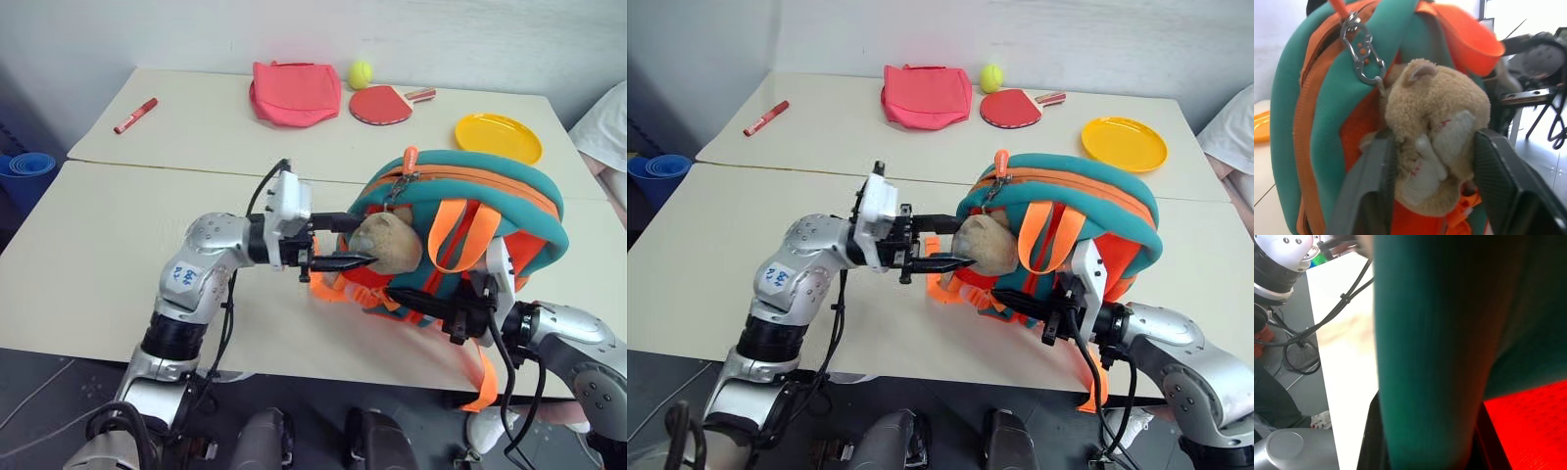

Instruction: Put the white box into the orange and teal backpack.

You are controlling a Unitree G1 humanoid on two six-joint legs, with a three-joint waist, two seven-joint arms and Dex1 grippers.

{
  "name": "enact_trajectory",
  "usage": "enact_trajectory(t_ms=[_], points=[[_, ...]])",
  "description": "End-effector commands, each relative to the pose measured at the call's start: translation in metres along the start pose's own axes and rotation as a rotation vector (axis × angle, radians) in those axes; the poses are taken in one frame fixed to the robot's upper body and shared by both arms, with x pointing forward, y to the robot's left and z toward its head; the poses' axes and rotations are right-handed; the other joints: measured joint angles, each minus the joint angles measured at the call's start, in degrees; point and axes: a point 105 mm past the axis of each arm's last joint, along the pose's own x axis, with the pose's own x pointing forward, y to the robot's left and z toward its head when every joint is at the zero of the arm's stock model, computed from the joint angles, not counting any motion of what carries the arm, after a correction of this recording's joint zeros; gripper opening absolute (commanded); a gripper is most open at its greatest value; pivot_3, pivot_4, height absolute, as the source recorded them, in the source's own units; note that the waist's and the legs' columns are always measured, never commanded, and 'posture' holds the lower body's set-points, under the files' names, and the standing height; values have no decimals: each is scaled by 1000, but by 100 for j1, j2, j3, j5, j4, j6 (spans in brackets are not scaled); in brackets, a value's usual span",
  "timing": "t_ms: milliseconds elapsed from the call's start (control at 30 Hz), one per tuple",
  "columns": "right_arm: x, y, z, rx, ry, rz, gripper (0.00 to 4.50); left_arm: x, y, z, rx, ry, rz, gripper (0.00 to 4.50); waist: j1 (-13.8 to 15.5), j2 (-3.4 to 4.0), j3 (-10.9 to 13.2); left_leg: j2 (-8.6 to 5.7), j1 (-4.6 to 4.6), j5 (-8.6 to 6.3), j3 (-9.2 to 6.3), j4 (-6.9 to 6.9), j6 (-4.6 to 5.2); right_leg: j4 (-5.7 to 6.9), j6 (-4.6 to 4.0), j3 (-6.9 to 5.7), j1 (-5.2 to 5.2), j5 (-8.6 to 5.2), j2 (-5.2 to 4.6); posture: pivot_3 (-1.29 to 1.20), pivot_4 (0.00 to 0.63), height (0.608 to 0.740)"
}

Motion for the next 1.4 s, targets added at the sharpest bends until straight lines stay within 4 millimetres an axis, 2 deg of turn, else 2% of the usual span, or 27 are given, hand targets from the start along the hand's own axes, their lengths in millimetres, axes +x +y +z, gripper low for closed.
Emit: enact_trajectory(t_ms=[33, 100, 167, 300, 400, 467, 667, 767, 867, 933, 1000, 1067, 1167, 1200, 1267, 1400], points=[[4, 7, 2, 6, -30, 30, 26, 6, -2, 9, 33, -23, -27, 1121, -5, 0, 0, 1, 0, 0, 0, 0, 0, 0, 0, 0, 0, 0, 0, 0, 150, 740], [4, 6, 2, 26, -51, 14, 26, -8, -5, 2, -5, 40, -60, 639, -10, 0, 0, 2, 0, 0, 0, 0, 0, 1, 0, 0, -1, 0, 1, 0, 150, 740], [1, 5, 2, 29, -56, -2, 26, -28, -6, -2, -31, 110, -81, 397, -36, 1, -1, 4, 0, 0, 0, -1, -1, 2, 0, -1, -2, 0, 3, 0, 150, 740], [-14, -4, -1, 35, -59, -73, 26, -75, 24, 12, -95, 125, 58, 386, -64, 2, -1, 7, 1, 0, 3, -4, -3, 4, -2, -3, -6, -1, 4, 0, 150, 740], [-26, -8, -6, 34, -55, -129, 26, -99, 44, 17, -175, 76, 178, 386, -31, 2, -1, 3, 1, 0, 2, -3, -2, 4, -2, -9, -4, -1, 3, 0, 150, 740], [-32, -11, -8, 36, -68, -172, 26, -113, 56, 5, -244, 49, 291, 386, -13, 2, -1, 2, 1, -1, 2, -4, -1, 3, -1, -16, -3, -1, 3, 0, 150, 740], [-43, -10, -11, 52, -129, -264, 26, -141, 59, -52, -401, 128, 488, 386, -20, 1, -1, 2, 2, 0, 6, -3, -1, 7, 1, -20, -3, 0, 5, 0, 150, 740], [-45, -9, -10, 70, -167, -287, 26, -141, 56, -74, -424, 198, 496, 386, -29, 1, -1, 3, 8, 0, 10, -4, -2, 11, 1, -20, -5, 0, 6, 0, 150, 740], [-47, -8, -8, 84, -214, -304, 26, -124, 55, -82, -435, 190, 448, 386, -14, 3, -3, 2, 11, -1, 12, -5, -4, 10, 1, -17, -4, 0, 4, 0, 150, 740], [-48, -10, -1, 61, -259, -330, 26, -111, 46, -88, -380, 252, 362, 386, -10, 1, -4, 1, 10, -1, 12, -5, -3, 9, 1, -13, -4, 0, 1, 0, 150, 740], [-49, -14, 14, 31, -333, -346, 26, -86, 45, -72, -332, 193, 280, 386, -14, 2, -4, 1, 10, -1, 12, -5, -4, 9, 1, -9, -5, 0, 1, 0, 150, 740], [-47, -13, 23, 21, -366, -325, 26, -69, 51, -45, -313, 90, 239, 386, -6, 1, -4, 1, 8, -1, 14, -5, -4, 10, 1, 0, -8, 0, 0, 0, 150, 740], [-42, -9, 39, 39, -426, -272, 26, -57, 53, -22, -242, 62, 173, 386, -13, 1, -3, 1, -1, 0, 9, -4, -2, 10, 1, 8, -13, 1, -2, 0, 150, 740], [-42, -9, 47, 59, -470, -259, 26, -53, 57, -10, -284, 2, 176, 386, -16, 1, -4, 1, -1, -1, 10, -5, -3, 10, 1, 9, -14, 1, 0, 0, 150, 740], [-43, -10, 56, 77, -524, -263, 26, -51, 64, 0, -395, -55, 199, 386, -14, 1, -3, 2, -1, -1, 11, -6, -4, 9, 0, 8, -14, 0, 1, 0, 150, 740], [-49, -21, 62, 50, -575, -349, 26, -60, 57, -47, -437, 234, 219, 386, -20, 4, -5, 0, 2, 0, 14, -8, -2, 10, 1, -2, -13, 0, 7, 0, 150, 740]])
